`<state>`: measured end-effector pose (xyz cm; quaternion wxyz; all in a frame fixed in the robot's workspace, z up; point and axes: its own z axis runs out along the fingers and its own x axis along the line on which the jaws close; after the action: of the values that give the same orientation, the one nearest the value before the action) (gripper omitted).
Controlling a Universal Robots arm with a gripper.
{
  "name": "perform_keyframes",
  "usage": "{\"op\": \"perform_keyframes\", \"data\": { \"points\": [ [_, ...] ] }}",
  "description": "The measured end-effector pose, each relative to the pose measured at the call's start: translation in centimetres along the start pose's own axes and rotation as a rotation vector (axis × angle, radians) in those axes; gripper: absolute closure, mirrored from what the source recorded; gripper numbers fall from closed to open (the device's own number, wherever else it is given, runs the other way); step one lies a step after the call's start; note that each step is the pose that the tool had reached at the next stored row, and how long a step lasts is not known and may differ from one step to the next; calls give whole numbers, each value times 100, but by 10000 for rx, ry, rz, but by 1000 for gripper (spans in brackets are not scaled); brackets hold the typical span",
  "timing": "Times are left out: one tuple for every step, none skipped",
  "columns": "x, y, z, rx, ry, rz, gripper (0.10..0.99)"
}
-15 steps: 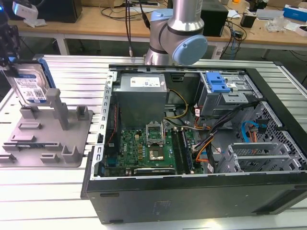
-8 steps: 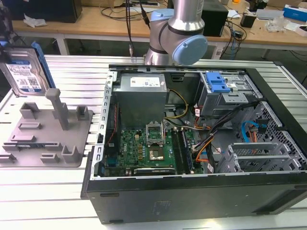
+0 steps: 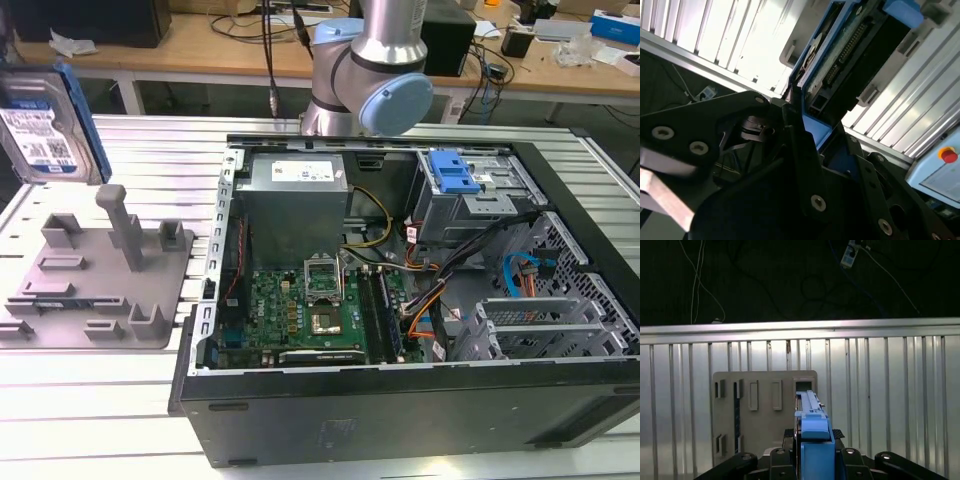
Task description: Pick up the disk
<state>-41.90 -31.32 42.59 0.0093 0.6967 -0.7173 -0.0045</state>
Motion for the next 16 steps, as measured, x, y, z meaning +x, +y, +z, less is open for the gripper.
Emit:
{"op": "perform_keyframes", "data": {
  "points": [
    [1,2,-87,2,-1,0,718],
    [1,3,-129,1,0,0,718],
    [2,4,-185,1,0,-1,718],
    [2,4,-232,1,0,-1,718],
    [3,5,-276,2,-1,-2,718],
    [5,6,-343,1,0,-1,718],
    [6,8,-392,2,-1,-1,718],
    [9,9,-452,3,-2,-2,718],
    [11,9,-480,1,-3,-1,718],
    [11,9,-481,3,-3,-1,718],
    [12,9,-482,2,-3,-1,718],
    [12,9,-484,1,-3,0,718],
    [12,9,-485,1,-3,-1,718],
    [12,9,-487,0,-2,0,718],
    [12,9,-488,0,-2,0,718],
    [12,9,-489,1,-2,0,718]
  ]
}}
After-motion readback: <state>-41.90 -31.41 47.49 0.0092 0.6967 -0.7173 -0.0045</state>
